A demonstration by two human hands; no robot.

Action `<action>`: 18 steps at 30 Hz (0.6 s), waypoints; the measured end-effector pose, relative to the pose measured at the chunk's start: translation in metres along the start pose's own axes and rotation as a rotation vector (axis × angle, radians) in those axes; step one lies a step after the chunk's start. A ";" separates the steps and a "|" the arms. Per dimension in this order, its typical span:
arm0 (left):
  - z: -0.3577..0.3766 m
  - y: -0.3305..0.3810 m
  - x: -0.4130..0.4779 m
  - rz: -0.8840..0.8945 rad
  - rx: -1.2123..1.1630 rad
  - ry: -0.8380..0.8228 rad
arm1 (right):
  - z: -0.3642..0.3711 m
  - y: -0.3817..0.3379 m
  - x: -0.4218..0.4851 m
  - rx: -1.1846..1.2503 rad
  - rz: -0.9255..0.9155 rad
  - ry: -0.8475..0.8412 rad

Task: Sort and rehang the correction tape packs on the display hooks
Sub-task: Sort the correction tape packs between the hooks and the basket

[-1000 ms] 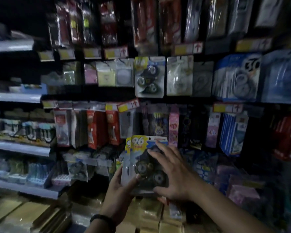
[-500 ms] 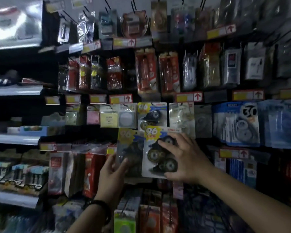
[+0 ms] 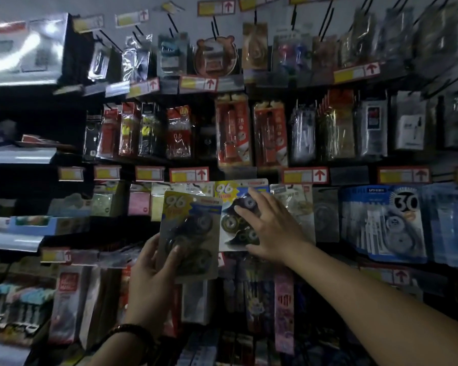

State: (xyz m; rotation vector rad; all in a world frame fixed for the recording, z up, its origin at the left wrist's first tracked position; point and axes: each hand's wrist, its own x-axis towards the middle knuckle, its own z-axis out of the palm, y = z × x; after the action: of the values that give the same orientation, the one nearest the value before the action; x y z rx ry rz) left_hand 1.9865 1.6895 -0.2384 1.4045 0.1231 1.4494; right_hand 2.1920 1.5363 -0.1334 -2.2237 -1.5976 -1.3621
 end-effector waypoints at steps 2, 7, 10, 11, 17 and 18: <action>-0.001 0.002 0.004 0.005 -0.020 -0.003 | 0.002 0.000 0.010 -0.017 0.004 0.000; 0.001 0.005 0.009 -0.015 -0.052 0.002 | 0.008 0.003 0.020 -0.031 0.028 0.005; 0.002 0.005 0.009 -0.020 -0.058 -0.004 | 0.011 0.003 0.018 0.002 0.054 0.016; 0.003 0.006 0.009 -0.019 -0.061 -0.005 | 0.011 0.003 0.018 0.011 0.062 0.018; 0.009 0.002 0.006 -0.032 -0.078 -0.027 | 0.012 0.001 0.029 0.023 0.090 -0.063; 0.011 0.002 0.006 -0.044 -0.085 -0.023 | 0.013 -0.001 0.029 0.013 0.093 -0.075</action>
State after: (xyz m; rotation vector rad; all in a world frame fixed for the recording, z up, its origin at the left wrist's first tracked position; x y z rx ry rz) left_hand 1.9954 1.6871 -0.2301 1.3415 0.0765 1.3863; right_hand 2.2010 1.5645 -0.1211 -2.3360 -1.5001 -1.2559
